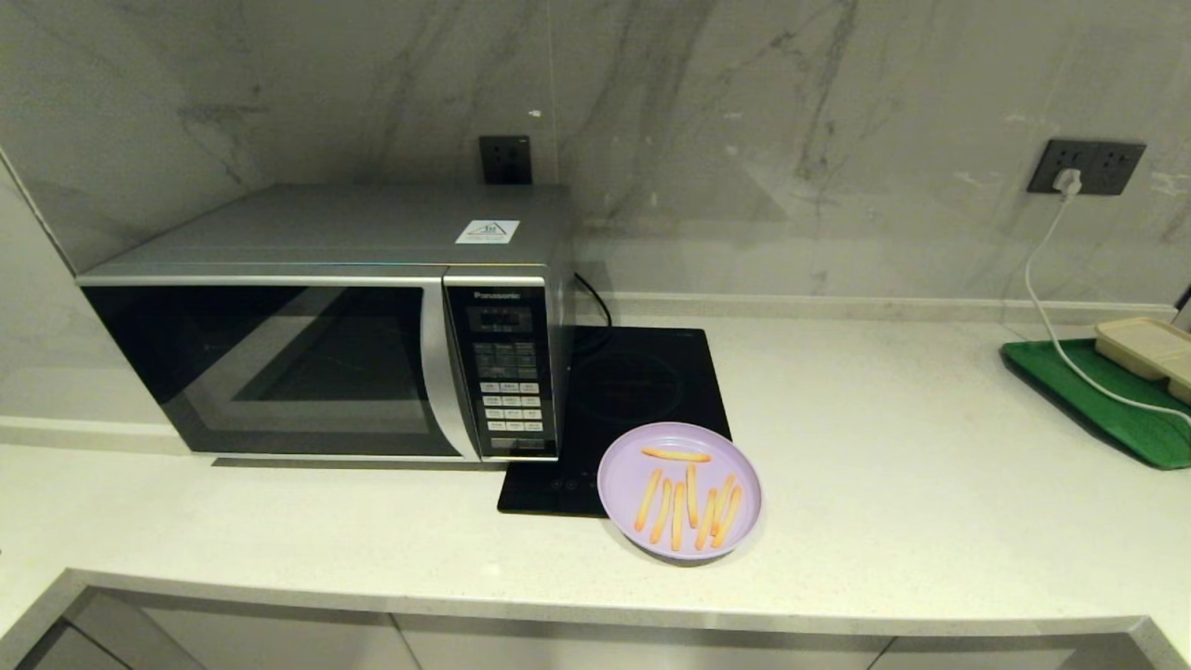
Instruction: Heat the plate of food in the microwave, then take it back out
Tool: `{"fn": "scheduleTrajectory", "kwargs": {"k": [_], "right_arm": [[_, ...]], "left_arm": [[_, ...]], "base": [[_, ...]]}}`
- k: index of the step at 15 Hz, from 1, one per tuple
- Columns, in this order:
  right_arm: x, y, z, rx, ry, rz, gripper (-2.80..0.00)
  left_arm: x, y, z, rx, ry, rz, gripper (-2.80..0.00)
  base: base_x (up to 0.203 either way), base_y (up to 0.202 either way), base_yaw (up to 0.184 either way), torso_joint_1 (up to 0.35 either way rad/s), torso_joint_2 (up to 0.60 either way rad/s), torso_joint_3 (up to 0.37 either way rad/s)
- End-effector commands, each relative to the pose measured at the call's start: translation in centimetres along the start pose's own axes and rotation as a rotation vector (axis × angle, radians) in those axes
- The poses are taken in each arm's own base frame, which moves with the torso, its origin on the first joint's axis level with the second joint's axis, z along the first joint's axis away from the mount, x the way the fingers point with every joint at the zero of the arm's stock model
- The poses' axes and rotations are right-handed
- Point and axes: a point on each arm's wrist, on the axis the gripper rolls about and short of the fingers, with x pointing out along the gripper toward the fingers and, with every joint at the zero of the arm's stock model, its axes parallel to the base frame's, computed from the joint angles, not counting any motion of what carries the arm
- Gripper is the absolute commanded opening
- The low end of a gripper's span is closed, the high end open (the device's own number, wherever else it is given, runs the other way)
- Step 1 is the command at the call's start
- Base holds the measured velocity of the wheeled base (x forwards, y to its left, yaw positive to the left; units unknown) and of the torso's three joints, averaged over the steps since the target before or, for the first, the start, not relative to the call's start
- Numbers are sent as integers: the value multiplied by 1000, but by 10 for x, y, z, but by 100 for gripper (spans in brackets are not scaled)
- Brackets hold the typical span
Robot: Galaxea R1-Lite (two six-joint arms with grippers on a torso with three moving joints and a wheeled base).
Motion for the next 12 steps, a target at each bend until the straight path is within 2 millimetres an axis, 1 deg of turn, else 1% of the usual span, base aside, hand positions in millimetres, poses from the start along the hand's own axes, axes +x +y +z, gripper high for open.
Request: {"fn": "scheduleTrajectory", "kwargs": {"k": [1, 12], "right_arm": [[0, 0, 0, 0, 1, 0, -280], [0, 0, 0, -4, 1, -2, -280]], "left_arm": [[0, 0, 0, 4, 2, 1, -280], [0, 0, 0, 9, 2, 1, -280]], "base": [[0, 0, 0, 0, 0, 0], [0, 0, 0, 0, 0, 0]]}}
